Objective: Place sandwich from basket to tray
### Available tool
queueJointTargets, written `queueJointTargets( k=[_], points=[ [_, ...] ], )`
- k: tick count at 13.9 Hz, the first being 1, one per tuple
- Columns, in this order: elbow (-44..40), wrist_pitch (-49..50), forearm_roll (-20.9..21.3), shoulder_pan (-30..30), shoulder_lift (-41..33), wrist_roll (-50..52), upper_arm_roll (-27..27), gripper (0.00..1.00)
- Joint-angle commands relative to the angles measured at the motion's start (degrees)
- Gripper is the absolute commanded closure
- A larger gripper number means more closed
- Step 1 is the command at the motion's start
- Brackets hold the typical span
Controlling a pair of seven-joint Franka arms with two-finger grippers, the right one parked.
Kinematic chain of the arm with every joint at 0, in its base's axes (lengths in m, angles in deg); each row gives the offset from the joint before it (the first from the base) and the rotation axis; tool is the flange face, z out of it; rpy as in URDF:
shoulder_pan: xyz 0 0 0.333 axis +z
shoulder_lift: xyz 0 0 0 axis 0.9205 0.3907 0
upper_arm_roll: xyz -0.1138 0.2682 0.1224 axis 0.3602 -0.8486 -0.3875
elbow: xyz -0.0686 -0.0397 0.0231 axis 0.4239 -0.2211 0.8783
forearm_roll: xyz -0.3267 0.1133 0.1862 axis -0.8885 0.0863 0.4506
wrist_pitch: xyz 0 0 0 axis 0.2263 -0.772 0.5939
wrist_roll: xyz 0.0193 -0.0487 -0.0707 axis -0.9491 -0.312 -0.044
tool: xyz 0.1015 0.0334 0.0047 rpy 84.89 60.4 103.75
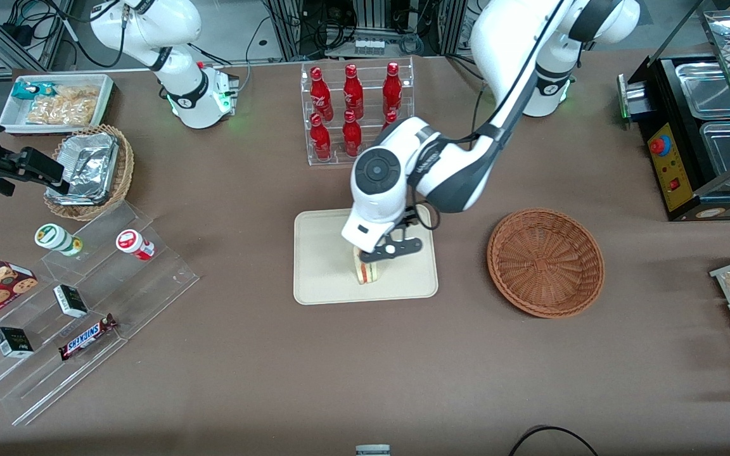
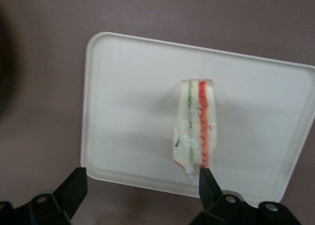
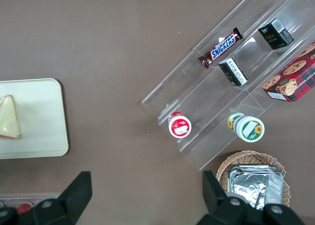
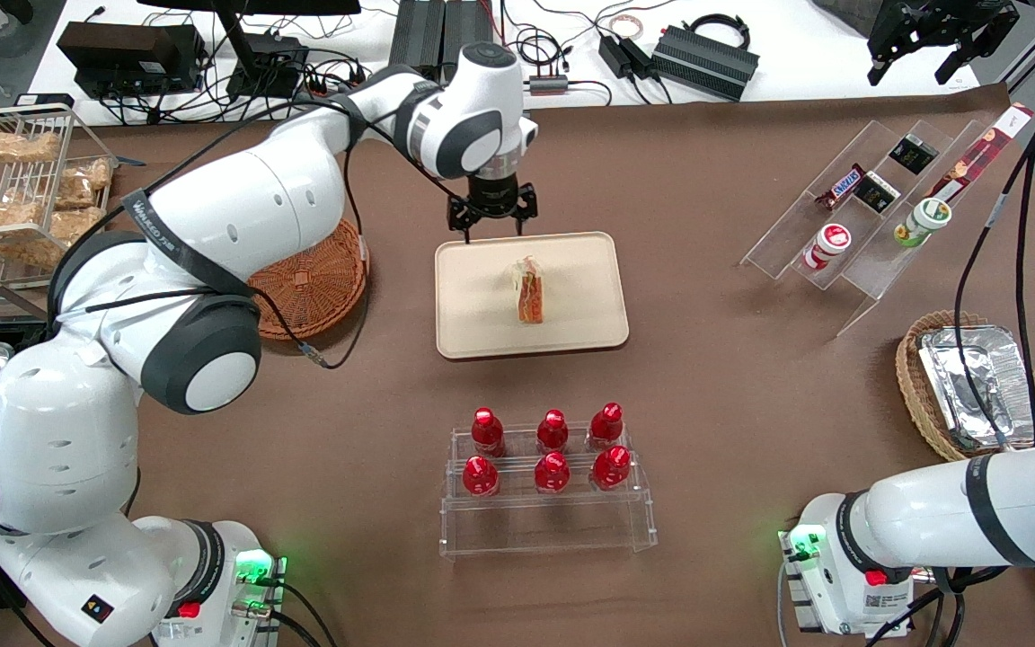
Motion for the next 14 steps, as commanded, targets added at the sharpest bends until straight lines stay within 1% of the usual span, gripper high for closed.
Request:
queueJointTargets(
  k=[1,2,3,8,10,14],
  points=[
    [1.56,5.04,0.65,-0.4,-3.34,1.76,-3.26,0.0],
    [2.43,5.58,0.47,-0.14,-3.96,1.06,-4.49,0.0],
    [4.01,5.59,0.3,1.52,-5.36,-0.25,-4.85,0.0],
    [16.92,4.97,-0.06,8.29,-15.9,-13.95,-4.86,0.0],
    [18.34,5.06,-0.06,11.19,-17.14,-16.43,-4.77,0.0],
    [23.62,5.32,-0.41,17.08,-22.68,-24.42,-4.77,0.0]
  ],
)
